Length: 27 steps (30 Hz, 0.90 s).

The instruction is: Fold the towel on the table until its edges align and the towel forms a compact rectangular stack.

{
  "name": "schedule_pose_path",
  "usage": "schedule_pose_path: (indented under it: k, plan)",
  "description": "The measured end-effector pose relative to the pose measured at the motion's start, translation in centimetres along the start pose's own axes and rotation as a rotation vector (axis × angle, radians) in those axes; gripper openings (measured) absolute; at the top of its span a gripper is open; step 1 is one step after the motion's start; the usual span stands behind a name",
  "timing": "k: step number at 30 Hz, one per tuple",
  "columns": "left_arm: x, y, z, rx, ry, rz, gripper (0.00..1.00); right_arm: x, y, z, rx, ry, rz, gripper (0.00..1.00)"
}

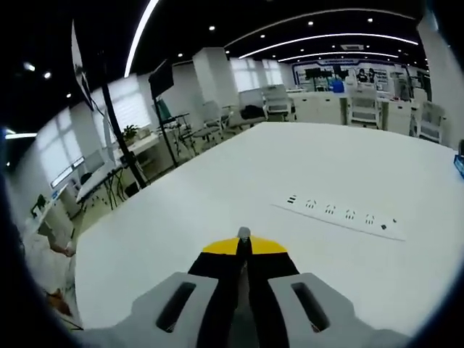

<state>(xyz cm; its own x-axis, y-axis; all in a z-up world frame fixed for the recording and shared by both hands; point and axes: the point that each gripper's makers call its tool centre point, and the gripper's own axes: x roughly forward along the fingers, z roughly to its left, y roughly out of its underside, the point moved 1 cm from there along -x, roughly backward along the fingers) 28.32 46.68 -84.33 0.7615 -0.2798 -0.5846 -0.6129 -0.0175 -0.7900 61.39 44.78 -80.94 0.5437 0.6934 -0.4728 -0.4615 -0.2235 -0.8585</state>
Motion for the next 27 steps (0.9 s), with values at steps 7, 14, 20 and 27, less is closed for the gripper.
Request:
schedule_pose_path:
  k: [7, 14, 20, 27]
  plan:
    - [0.3, 2.9, 2.2, -0.081, -0.043, 0.105, 0.01, 2.7, 1.3, 0.1, -0.039, 0.012, 0.039, 0.01]
    - [0.6, 2.9, 2.1, -0.077, -0.036, 0.108, 0.01, 4.9, 3.0, 1.2, -0.07, -0.011, 0.08, 0.01]
    - [0.5, 2.9, 2.3, -0.086, -0.044, 0.111, 0.01, 6.3, 4.0, 1.6, -0.089, -0.029, 0.114, 0.02]
    - [0.5, 2.8, 3.0, -0.082, -0.072, 0.109, 0.01, 6.1, 4.2, 1.9, -0.104, -0.064, 0.112, 0.07]
